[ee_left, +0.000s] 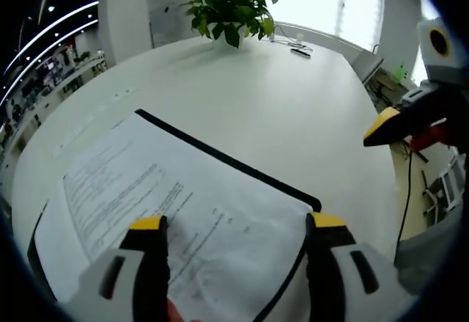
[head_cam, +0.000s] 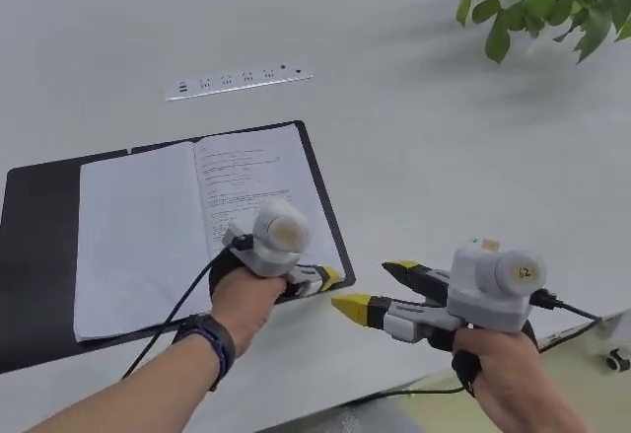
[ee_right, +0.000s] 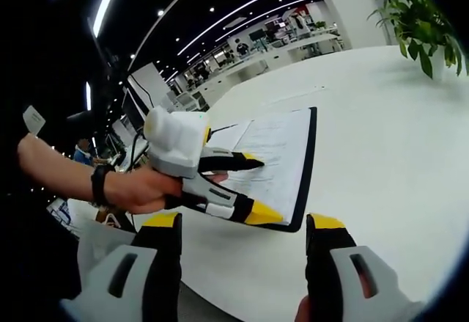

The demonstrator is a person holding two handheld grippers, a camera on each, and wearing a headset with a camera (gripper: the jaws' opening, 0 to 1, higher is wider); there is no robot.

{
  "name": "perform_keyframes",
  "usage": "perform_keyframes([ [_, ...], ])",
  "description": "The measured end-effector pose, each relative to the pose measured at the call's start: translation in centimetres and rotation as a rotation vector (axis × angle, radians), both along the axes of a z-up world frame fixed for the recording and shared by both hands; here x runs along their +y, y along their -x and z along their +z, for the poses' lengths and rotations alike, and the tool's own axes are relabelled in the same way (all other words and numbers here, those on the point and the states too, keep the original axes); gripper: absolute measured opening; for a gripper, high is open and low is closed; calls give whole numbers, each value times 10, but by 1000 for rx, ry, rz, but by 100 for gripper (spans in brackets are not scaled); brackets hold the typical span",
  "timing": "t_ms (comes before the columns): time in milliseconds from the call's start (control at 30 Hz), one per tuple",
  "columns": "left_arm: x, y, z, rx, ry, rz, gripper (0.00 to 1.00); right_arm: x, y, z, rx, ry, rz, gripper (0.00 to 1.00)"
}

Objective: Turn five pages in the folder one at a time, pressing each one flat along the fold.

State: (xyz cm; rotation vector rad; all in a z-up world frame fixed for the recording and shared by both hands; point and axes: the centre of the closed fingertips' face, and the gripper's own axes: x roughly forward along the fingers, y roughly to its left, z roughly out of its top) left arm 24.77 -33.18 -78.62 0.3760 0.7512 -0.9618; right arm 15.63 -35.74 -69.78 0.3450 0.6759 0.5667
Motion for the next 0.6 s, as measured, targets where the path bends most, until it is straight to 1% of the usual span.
perform_keyframes([
  [100,2,-1,1,5,5,1,77,1,-1,0,0,-3,1,67],
  [200,5,-2,1,3,2,-14,74,3,-4,0,-3,-13,4,65],
  [333,7,-6,3,13,14,-21,70,5,-10,-6,4,-14,7,65],
  [433,7,-5,4,22,20,-22,70,5,-21,-7,3,-30,4,64],
  [500,7,-5,4,25,24,-22,70,5,-27,-9,2,-28,6,63],
  [567,7,-5,4,27,27,-23,70,4,-37,-11,-3,-27,3,62],
  [600,7,-5,4,29,28,-23,70,2,-42,-11,-9,-30,-10,62],
])
